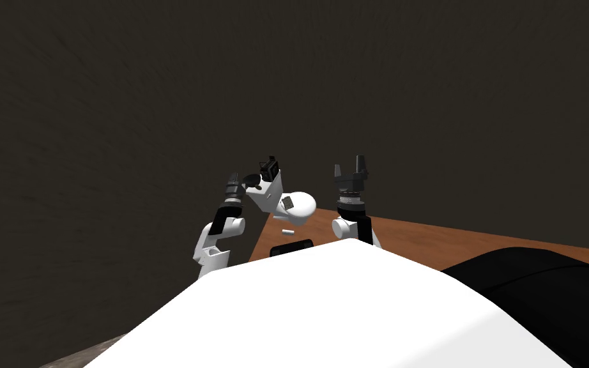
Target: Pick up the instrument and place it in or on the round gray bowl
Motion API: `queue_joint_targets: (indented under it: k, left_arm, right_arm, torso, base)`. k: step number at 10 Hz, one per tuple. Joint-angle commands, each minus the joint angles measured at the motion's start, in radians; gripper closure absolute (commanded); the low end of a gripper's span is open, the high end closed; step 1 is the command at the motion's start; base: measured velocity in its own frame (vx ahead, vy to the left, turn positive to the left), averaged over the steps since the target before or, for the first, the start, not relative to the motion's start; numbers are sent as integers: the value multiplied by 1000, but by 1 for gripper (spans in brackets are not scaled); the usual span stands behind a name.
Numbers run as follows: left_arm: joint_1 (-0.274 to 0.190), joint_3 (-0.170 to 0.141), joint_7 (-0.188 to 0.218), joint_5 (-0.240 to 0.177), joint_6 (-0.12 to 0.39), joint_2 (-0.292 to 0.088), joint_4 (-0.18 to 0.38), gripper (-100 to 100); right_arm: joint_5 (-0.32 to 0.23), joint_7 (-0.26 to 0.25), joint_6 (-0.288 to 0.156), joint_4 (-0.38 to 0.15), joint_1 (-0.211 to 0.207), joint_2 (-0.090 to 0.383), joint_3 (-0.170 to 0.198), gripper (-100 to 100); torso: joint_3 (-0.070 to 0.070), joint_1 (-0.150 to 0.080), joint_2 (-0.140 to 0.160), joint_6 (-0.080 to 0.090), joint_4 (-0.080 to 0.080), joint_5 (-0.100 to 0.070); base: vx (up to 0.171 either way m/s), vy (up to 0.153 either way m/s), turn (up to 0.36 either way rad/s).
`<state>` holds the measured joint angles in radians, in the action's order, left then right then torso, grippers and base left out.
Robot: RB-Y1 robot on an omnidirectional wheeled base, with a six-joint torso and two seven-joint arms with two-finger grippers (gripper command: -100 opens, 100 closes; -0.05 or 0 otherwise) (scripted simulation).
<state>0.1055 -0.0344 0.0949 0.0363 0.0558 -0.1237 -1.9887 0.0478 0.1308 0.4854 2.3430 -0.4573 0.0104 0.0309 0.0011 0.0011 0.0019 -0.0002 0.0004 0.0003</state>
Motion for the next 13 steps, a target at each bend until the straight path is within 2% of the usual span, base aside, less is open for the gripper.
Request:
queue_joint_targets:
  k: [1,2,3,4,5,7,8,9,10,11,12,13]
  left_arm:
    - [-50,-7,-6,-10,50,-3,43,-100]
    - [-53,-7,-6,-10,73,-3,43,-100]
    - [-97,-14,-10,-19,100,-8,83,-100]
    - [-101,-14,-10,-19,132,-8,83,-100]
    - [-146,-21,-15,-29,163,-12,124,-100]
    - [-150,-21,-15,-29,205,-12,124,-100]
    - [-196,-28,-20,-38,240,-17,167,-100]
    - [-200,-28,-20,-38,266,-17,167,-100]
    - [-238,-36,-26,-46,295,-21,206,-100]
    - [-250,-36,-26,-46,332,-21,212,-100]
    - [-295,-43,-33,-55,368,-26,248,-100]
    - [-301,-43,-33,-55,400,-26,258,-100]
  right_arm:
    - [0,0,0,0,0,0,0,0]
    - [0,0,0,0,0,0,0,0]
    - [0,0,0,0,0,0,0,0]
    - [0,0,0,0,0,0,0,0]
    - [0,0,0,0,0,0,0,0]
    - [0,0,0,0,0,0,0,0]
    - [0,0,0,0,0,0,0,0]
    - [0,0,0,0,0,0,0,0]
    - [0,0,0,0,0,0,0,0]
    - [0,0,0,0,0,0,0,0]
    - [0,0,0,0,0,0,0,0]
    - [0,0,0,0,0,0,0,0]
  torso:
    - [0,0,0,0,0,0]
    - [0,0,0,0,0,0]
    - [0,0,0,0,0,0]
    - [0,0,0,0,0,0]
    - [0,0,-1,0,0,0]
    - [0,0,-1,0,0,0]
    - [-1,0,-1,0,0,0]
    - [-1,0,-1,0,0,0]
    - [-1,0,-1,0,0,0]
    - [-1,0,-1,0,0,0]
    - [-1,0,-1,0,0,0]
    - [-1,0,-2,0,0,0]
  base:
    - [-38,14,-63]
    - [-33,16,-38]
    - [-34,23,-58]
    - [-25,19,-40]
    - [-24,17,-72]
    - [-17,10,-14]
    - [-18,8,-66]
    - [-19,11,-48]
    - [-21,17,-67]
    - [-18,16,-40]
    - [-15,18,-74]
    - [-12,15,-37]
